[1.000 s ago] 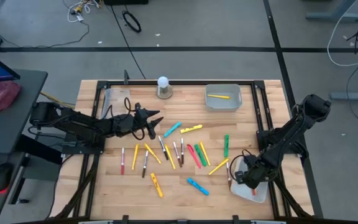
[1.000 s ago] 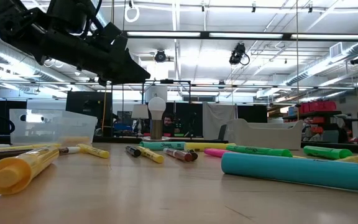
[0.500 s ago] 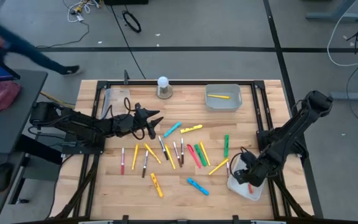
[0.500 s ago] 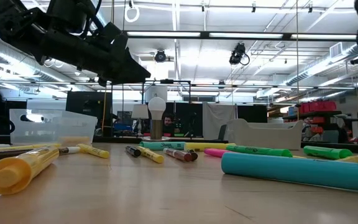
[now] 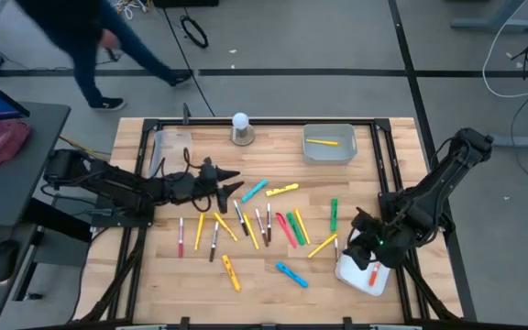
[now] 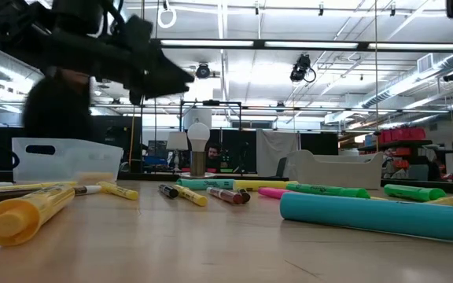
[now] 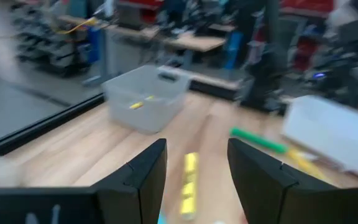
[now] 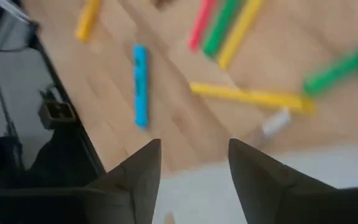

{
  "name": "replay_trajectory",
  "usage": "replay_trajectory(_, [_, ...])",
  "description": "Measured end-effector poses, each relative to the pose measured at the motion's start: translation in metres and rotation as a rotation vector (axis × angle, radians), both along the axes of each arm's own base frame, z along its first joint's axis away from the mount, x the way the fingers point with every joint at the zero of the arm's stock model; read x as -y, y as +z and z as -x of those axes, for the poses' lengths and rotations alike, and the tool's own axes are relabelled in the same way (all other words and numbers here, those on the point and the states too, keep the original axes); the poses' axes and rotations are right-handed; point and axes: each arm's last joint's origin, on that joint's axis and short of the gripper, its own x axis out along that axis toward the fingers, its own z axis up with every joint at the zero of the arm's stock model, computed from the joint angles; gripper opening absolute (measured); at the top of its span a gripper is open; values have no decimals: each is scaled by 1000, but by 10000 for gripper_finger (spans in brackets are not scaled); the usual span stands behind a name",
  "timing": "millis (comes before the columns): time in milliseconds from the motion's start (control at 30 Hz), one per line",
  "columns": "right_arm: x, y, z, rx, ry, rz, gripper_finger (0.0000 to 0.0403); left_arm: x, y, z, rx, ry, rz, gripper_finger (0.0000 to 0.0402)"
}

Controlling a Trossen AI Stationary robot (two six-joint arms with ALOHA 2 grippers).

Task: Pick & Place Markers
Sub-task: Put the yellow highlighter into the transparent bin

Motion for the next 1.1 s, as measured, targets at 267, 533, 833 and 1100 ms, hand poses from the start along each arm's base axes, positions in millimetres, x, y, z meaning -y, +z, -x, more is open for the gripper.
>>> replay_trajectory(267, [7,11,-30,322,139,351,190,26,16,2,154,-111,-33,177])
replay_trajectory(533, [21,13,-58,631,224,644,190,39,18,4,176,-147,-21,177])
replay_trajectory(833, [51,-29,-69,686,98,684,190,49,17,5,167,-187,-24,177])
replay_trajectory(1100, [55,-54,-80,601,125,631,190,50,3,5,43,-103,-21,177])
